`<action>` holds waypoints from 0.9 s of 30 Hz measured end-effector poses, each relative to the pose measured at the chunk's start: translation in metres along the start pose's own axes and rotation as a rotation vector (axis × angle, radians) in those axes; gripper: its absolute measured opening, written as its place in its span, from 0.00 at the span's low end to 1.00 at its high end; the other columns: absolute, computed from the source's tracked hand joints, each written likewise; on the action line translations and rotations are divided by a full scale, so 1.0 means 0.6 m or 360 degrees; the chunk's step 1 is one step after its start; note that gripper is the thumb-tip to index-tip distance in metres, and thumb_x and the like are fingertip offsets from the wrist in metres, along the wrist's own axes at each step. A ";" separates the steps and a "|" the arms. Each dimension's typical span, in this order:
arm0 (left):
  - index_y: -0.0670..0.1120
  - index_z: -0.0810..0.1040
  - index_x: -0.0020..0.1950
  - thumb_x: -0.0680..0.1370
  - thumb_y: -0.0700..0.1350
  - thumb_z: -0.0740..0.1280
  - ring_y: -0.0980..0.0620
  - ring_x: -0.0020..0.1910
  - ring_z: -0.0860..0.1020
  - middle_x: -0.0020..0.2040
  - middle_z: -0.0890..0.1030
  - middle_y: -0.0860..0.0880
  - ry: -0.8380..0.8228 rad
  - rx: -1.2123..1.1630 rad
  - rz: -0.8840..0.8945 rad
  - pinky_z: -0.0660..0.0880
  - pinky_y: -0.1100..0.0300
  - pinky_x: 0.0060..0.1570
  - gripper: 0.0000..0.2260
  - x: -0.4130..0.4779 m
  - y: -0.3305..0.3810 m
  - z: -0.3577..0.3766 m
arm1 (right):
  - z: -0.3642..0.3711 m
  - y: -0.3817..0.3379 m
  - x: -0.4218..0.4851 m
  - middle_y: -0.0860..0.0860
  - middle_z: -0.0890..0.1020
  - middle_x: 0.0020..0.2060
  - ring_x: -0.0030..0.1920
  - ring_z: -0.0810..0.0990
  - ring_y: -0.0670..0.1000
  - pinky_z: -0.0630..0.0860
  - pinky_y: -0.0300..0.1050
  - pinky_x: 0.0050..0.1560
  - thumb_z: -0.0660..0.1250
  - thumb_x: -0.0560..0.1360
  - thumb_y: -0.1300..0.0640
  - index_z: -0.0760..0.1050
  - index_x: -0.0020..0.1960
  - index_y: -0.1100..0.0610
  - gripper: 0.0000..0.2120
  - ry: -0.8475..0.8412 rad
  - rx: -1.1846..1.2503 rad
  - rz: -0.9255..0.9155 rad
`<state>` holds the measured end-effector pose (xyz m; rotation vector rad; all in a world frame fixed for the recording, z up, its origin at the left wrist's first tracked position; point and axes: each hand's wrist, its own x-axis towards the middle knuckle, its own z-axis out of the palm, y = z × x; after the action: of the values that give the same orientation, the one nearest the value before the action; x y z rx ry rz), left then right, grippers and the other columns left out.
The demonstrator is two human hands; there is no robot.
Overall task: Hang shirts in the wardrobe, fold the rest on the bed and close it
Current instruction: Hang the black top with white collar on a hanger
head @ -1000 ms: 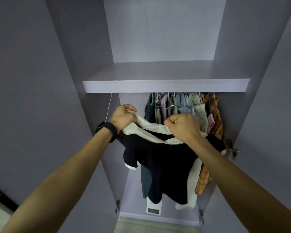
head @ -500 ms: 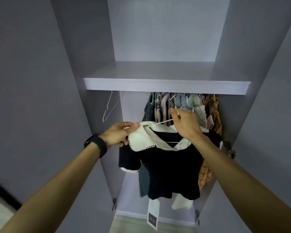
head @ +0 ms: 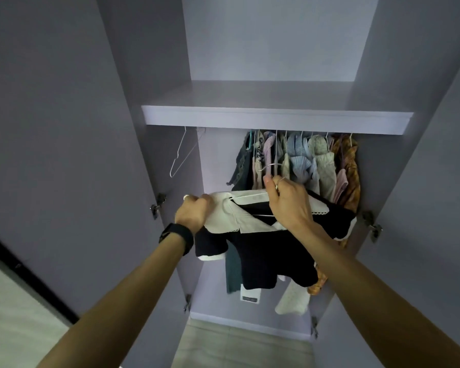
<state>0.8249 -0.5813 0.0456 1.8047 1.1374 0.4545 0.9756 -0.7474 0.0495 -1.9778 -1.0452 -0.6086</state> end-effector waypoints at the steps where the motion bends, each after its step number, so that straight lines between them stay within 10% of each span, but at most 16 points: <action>1: 0.52 0.68 0.61 0.74 0.60 0.61 0.40 0.65 0.68 0.63 0.71 0.47 0.0105 0.0262 0.0159 0.66 0.44 0.63 0.19 -0.002 -0.003 0.005 | 0.003 -0.003 -0.005 0.55 0.75 0.27 0.30 0.75 0.57 0.64 0.44 0.34 0.63 0.83 0.55 0.72 0.35 0.62 0.20 -0.0026 0.0031 0.0042; 4: 0.61 0.66 0.70 0.73 0.61 0.64 0.44 0.74 0.57 0.74 0.61 0.49 0.0444 0.0976 0.1109 0.56 0.38 0.69 0.25 -0.014 0.002 0.021 | 0.007 -0.014 -0.015 0.54 0.75 0.29 0.32 0.75 0.56 0.67 0.47 0.35 0.62 0.83 0.53 0.71 0.36 0.63 0.20 -0.0041 0.0171 0.0172; 7: 0.58 0.80 0.59 0.80 0.59 0.63 0.48 0.67 0.72 0.62 0.78 0.54 0.0076 0.1072 0.1631 0.65 0.45 0.65 0.12 -0.015 0.039 0.015 | 0.009 -0.030 -0.026 0.50 0.75 0.28 0.31 0.75 0.52 0.70 0.46 0.36 0.61 0.83 0.48 0.72 0.37 0.61 0.21 -0.0113 0.0332 0.0153; 10: 0.52 0.83 0.53 0.83 0.56 0.61 0.51 0.46 0.82 0.43 0.84 0.54 -0.0318 0.0910 0.1466 0.77 0.53 0.50 0.12 -0.008 0.051 -0.006 | -0.018 -0.013 -0.024 0.40 0.81 0.39 0.42 0.79 0.41 0.70 0.31 0.43 0.57 0.80 0.36 0.77 0.45 0.51 0.20 -0.0173 0.0574 0.0237; 13: 0.52 0.84 0.55 0.82 0.54 0.64 0.57 0.42 0.82 0.39 0.85 0.56 -0.0314 0.0725 0.1318 0.78 0.55 0.50 0.11 0.005 0.040 -0.033 | -0.050 0.050 -0.026 0.37 0.81 0.56 0.58 0.77 0.41 0.70 0.41 0.61 0.48 0.75 0.25 0.78 0.61 0.43 0.31 -0.0614 0.0320 0.0429; 16: 0.52 0.83 0.55 0.82 0.52 0.64 0.56 0.47 0.82 0.41 0.85 0.57 -0.0283 0.0689 0.1235 0.76 0.54 0.55 0.09 0.008 0.039 -0.049 | -0.038 0.076 -0.053 0.35 0.77 0.35 0.39 0.76 0.37 0.71 0.42 0.46 0.56 0.77 0.29 0.76 0.44 0.37 0.16 -0.1019 0.0368 0.0579; 22: 0.55 0.79 0.60 0.79 0.62 0.63 0.56 0.47 0.77 0.40 0.80 0.57 -0.0262 0.0785 0.1278 0.71 0.59 0.50 0.16 -0.007 0.058 -0.024 | 0.004 0.049 -0.079 0.53 0.76 0.35 0.37 0.76 0.51 0.73 0.48 0.42 0.61 0.83 0.46 0.74 0.47 0.55 0.13 -0.0690 0.0454 0.0414; 27: 0.52 0.80 0.51 0.82 0.56 0.63 0.46 0.44 0.80 0.40 0.82 0.49 -0.0167 0.0774 0.1194 0.76 0.52 0.47 0.10 0.020 0.047 -0.057 | -0.013 0.048 -0.065 0.51 0.77 0.36 0.36 0.74 0.43 0.70 0.39 0.39 0.65 0.82 0.54 0.79 0.49 0.54 0.06 -0.0324 0.0662 0.0439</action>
<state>0.8214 -0.5581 0.0848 2.6453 0.4764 0.5255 0.9782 -0.7812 0.0141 -1.7892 -0.9075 -0.0332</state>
